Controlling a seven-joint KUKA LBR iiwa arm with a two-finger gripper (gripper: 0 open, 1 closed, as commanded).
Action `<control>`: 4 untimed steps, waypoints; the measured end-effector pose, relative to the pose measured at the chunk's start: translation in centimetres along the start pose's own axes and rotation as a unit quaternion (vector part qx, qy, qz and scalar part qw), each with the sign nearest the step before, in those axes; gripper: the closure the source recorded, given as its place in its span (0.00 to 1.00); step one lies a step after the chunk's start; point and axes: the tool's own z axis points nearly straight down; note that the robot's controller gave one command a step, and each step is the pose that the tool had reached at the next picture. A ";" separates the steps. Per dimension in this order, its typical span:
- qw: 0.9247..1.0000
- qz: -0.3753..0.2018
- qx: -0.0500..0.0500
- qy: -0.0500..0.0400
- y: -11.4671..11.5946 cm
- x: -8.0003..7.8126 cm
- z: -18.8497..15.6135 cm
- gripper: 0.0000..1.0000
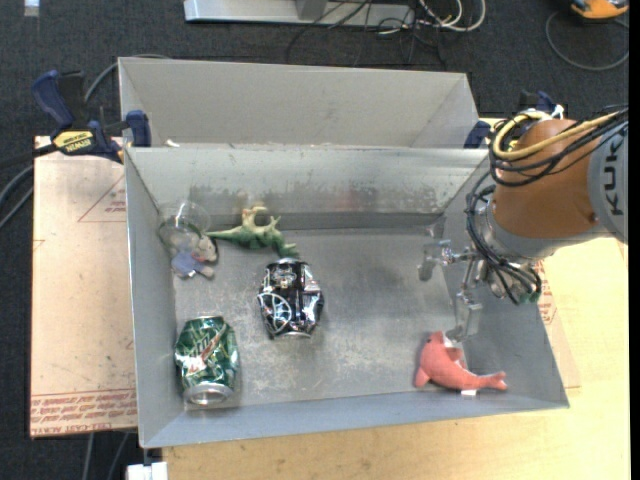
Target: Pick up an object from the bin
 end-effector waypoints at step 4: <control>0.975 -0.222 -0.001 -0.002 6.4 6.5 4.8 1.00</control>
Offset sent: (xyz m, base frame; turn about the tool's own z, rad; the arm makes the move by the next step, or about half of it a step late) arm -0.0590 -0.0158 -0.0428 0.0796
